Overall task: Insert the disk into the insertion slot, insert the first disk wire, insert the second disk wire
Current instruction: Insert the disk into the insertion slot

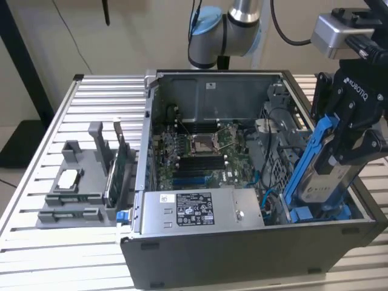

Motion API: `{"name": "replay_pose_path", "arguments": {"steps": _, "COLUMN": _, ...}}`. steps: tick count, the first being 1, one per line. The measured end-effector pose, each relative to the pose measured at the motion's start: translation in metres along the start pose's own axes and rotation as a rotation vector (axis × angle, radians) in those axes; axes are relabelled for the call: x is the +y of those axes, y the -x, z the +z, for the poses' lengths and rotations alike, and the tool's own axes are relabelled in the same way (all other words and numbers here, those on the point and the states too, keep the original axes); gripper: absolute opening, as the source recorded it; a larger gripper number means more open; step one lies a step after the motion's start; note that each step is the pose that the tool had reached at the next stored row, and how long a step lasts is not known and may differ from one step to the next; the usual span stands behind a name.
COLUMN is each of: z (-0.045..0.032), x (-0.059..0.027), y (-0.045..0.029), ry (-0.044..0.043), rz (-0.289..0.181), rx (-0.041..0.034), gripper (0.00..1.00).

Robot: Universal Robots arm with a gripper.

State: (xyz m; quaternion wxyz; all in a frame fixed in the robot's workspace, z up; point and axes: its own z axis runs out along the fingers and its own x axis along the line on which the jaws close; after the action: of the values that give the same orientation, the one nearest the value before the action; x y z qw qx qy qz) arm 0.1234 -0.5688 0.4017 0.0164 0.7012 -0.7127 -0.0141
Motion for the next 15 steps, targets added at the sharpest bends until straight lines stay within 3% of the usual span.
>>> {"name": "replay_pose_path", "arguments": {"steps": 6, "z": 0.0058, "x": -0.0002, "y": 0.0, "ry": 0.0, "rz": 0.0, "rx": 0.0, "gripper": 0.32}}
{"name": "replay_pose_path", "arguments": {"steps": 15, "z": 0.0073, "x": -0.0003, "y": 0.0001, "ry": 0.0001, "rz": 0.0, "rx": -0.0004, "gripper": 0.32}}
